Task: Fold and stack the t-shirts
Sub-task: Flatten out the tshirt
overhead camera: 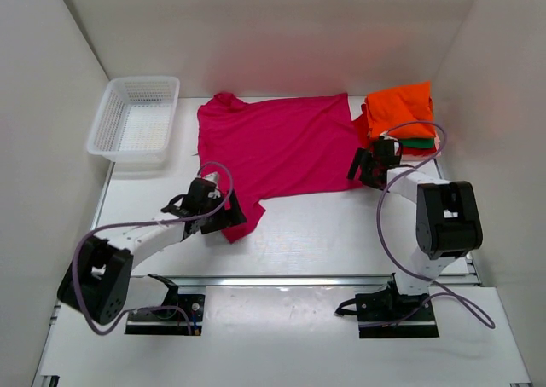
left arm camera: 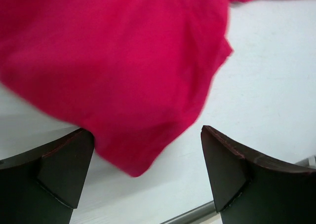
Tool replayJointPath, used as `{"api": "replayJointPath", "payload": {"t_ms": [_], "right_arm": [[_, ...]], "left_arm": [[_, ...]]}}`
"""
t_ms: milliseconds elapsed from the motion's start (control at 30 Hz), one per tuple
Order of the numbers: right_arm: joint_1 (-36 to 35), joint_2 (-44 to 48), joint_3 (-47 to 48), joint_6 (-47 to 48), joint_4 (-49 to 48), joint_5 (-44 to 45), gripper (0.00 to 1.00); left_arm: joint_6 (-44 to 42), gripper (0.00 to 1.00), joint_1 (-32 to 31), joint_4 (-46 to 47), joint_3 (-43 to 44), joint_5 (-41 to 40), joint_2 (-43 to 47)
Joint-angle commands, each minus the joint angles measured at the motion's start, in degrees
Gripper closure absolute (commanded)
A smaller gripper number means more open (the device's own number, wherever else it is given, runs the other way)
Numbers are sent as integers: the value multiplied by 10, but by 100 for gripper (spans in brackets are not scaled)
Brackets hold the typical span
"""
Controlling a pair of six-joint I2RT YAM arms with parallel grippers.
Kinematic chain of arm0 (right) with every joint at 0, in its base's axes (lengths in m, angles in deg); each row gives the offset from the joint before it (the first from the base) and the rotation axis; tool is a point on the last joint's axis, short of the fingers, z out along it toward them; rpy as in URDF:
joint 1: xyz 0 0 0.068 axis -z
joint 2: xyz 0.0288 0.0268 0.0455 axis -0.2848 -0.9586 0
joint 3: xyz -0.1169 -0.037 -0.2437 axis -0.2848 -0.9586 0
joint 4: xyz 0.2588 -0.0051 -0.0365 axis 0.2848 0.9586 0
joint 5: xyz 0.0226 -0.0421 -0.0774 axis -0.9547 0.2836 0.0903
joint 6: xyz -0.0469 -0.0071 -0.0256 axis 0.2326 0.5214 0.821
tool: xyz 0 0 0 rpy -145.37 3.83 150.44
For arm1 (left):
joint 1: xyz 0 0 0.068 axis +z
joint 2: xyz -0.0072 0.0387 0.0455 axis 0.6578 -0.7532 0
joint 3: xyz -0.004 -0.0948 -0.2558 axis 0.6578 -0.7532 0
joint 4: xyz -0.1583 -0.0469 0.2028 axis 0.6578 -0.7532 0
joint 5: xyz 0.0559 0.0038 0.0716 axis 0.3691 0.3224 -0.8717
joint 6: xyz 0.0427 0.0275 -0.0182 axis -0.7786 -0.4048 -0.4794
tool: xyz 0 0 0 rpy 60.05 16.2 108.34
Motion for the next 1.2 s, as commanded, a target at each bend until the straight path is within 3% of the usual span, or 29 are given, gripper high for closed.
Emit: {"api": "replayJointPath", "payload": {"t_ms": [0, 67, 133, 167, 200, 233, 267, 467, 567, 733, 967, 1167], "right_arm": [[2, -31, 40, -20, -8, 23, 15], [-1, -45, 52, -21, 1, 22, 22], [2, -55, 64, -31, 1, 18, 40], [2, -58, 65, -32, 3, 15, 70], [2, -58, 65, -35, 11, 11, 81], [3, -56, 62, -38, 12, 14, 95], [2, -49, 62, -41, 16, 7, 100], [3, 33, 46, -21, 62, -24, 100], [-10, 103, 69, -5, 113, -34, 100], [-43, 252, 132, 17, 182, -57, 100], [-4, 369, 274, 22, 213, -122, 100], [82, 371, 408, 17, 226, -206, 100]], "left_arm": [[-5, 1, -37, -38, 28, 28, -45], [4, 5, -40, -25, 18, 41, -57], [10, 16, -36, -4, 6, 49, -60], [1, 42, -34, -2, 4, 55, -59], [-4, 66, -33, -6, 6, 50, -60], [-4, 79, -24, -9, 5, 49, -59], [-10, 100, -15, -14, 9, 47, -54], [-37, 100, 21, -85, 65, 32, 30], [-48, 100, 51, -138, 133, 38, 100], [-86, 100, 115, -237, 353, 37, 167], [-107, 100, 126, -281, 696, -32, 109], [-125, 100, 124, -280, 855, -112, 54]]}}
